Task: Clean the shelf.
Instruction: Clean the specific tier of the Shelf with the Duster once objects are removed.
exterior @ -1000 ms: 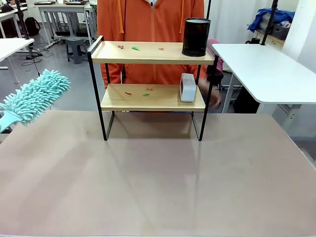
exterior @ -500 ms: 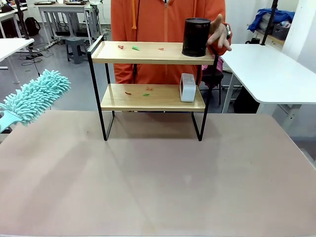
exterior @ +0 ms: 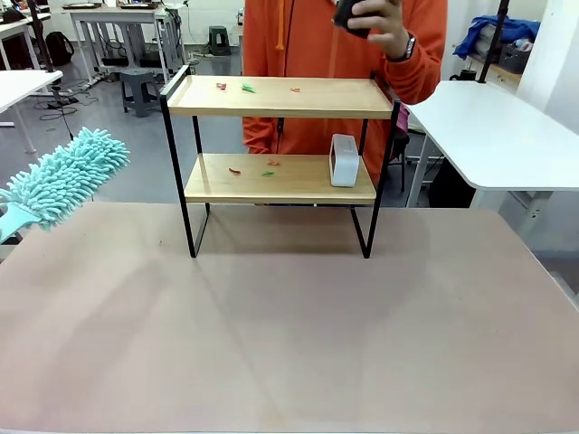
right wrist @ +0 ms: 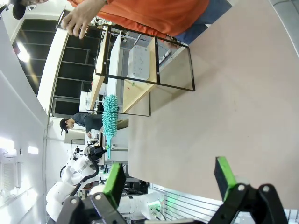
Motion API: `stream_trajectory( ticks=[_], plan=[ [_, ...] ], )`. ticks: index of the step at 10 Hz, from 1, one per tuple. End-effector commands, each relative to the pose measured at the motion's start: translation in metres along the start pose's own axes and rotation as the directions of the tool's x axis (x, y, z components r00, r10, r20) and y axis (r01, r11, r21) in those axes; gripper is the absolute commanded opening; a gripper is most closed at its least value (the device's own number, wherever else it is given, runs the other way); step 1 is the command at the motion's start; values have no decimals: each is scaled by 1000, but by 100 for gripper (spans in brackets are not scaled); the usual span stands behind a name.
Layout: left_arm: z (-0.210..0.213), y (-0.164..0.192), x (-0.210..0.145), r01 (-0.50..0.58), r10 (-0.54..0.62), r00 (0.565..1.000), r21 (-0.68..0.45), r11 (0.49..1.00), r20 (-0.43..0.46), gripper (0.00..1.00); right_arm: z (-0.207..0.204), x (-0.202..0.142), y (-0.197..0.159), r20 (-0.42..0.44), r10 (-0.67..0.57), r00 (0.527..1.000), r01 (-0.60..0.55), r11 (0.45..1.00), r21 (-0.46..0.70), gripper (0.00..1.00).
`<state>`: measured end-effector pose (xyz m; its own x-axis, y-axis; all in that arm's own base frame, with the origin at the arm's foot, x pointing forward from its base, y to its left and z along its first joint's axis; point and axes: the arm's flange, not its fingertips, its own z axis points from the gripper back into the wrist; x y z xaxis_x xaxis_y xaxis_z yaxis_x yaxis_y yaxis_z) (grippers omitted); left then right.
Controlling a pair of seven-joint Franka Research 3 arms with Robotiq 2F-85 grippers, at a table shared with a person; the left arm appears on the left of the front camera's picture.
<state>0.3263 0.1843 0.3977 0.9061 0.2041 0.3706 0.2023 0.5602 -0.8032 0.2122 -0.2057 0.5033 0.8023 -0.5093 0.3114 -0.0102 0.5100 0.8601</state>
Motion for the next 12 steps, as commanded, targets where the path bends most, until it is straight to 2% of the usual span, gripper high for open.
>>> stream_trajectory(
  ticks=[1,2,3,4,5,8,9,10,11,12],
  plan=[
    [3,-3,3,-6,6,1000,-23,1000,15,0,-1,2,1,10,25,1000,-25,1000,14,100],
    [0,0,0,0,0,1000,0,1000,0,12,-1,2,1,10,25,1000,-25,1000,14,100],
    [5,-19,6,-8,8,1000,29,1000,-16,12,-1,2,1,10,25,1000,-25,1000,14,100],
    [18,-47,23,35,-35,999,63,997,-5,12,-1,2,1,10,25,1000,-25,1000,14,100],
    [33,-82,46,42,-41,999,108,993,-11,12,-1,2,1,10,25,1000,-25,1000,14,100],
    [66,-198,101,205,-206,978,206,957,-17,12,-1,2,1,10,25,1000,-25,1000,14,100],
    [66,-229,104,246,-249,968,232,941,-16,12,-1,2,1,10,25,1000,-25,1000,14,100],
    [57,-253,100,297,-291,955,239,924,-61,12,-1,2,1,10,25,1000,-25,1000,14,100],
    [43,-260,94,299,-285,954,238,924,-92,12,-1,2,1,10,25,1000,-25,1000,14,100],
    [67,-258,105,278,-281,960,219,935,-18,12,-1,2,1,10,25,1000,-25,1000,14,100]
  ],
)
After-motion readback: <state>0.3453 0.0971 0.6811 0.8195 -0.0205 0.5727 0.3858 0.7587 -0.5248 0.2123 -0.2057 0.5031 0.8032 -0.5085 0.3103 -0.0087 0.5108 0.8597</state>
